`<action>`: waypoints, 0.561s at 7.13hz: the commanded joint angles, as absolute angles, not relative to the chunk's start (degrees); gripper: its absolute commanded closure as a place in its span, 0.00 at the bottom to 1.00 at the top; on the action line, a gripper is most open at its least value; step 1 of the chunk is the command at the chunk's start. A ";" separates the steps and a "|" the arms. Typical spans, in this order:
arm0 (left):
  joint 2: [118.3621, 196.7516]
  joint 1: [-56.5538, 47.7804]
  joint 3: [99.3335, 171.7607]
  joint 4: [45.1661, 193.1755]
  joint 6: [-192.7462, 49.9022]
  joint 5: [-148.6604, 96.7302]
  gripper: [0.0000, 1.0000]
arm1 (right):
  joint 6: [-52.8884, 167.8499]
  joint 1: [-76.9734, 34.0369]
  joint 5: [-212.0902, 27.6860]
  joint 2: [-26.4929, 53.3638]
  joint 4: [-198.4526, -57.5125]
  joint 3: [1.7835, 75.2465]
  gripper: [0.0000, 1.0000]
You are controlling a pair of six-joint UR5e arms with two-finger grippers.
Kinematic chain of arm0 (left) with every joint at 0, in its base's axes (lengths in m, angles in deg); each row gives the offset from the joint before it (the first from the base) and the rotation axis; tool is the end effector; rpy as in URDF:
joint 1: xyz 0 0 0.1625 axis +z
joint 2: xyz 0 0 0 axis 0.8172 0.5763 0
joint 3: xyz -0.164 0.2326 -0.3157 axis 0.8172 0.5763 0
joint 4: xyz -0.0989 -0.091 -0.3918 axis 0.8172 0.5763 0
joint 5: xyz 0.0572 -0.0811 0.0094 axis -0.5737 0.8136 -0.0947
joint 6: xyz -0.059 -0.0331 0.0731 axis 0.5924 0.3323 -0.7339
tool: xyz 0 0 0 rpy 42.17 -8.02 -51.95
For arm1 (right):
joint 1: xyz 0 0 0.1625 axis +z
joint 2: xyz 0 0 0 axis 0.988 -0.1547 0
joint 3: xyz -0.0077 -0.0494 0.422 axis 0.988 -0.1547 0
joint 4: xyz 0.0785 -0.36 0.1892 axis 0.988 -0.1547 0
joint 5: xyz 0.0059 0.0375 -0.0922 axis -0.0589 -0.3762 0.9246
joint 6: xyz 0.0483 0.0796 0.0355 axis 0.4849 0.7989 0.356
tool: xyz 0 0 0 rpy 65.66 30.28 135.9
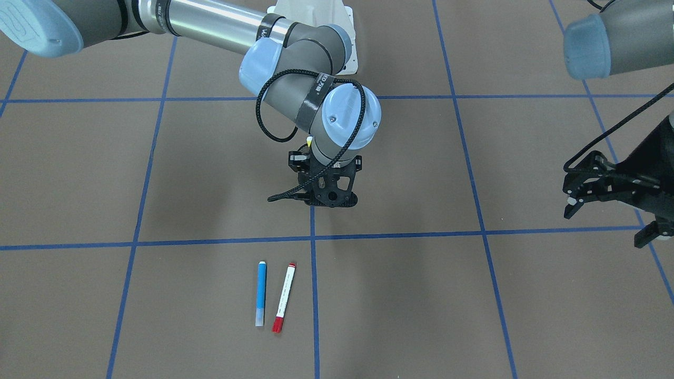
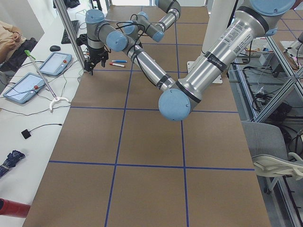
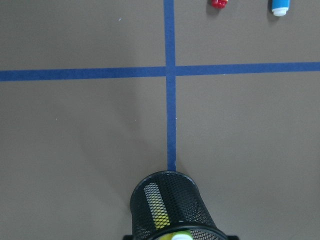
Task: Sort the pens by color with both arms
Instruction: 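Lower the right gripper into the cup toward the highlighters, then close the right gripper on the green highlighter in the cup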
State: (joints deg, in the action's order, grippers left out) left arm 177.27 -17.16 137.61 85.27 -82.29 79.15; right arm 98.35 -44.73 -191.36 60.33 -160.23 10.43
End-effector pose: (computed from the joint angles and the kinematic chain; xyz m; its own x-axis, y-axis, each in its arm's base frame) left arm 0.1424 -0.6757 0.2361 0.6734 0.5175 -0.5280 -0.2094 0.8184 0.5351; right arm -0.6029 -0.5437 0.1049 0.8053 0.0262 0.5923 0.1179 0.9720 -0.2032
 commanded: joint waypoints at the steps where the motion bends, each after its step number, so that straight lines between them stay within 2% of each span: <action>1: 176.20 -17.09 138.79 85.42 -82.29 79.15 0.00 | 98.28 -44.80 -191.35 60.30 -160.22 10.30 0.52; 4: 176.11 -17.09 139.06 85.42 -82.28 79.15 0.00 | 97.67 -45.15 -191.17 59.69 -160.13 10.12 0.52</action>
State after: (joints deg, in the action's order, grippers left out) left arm 176.15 -17.12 138.86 85.42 -82.22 79.15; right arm 97.82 -45.00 -191.19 59.84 -160.16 10.15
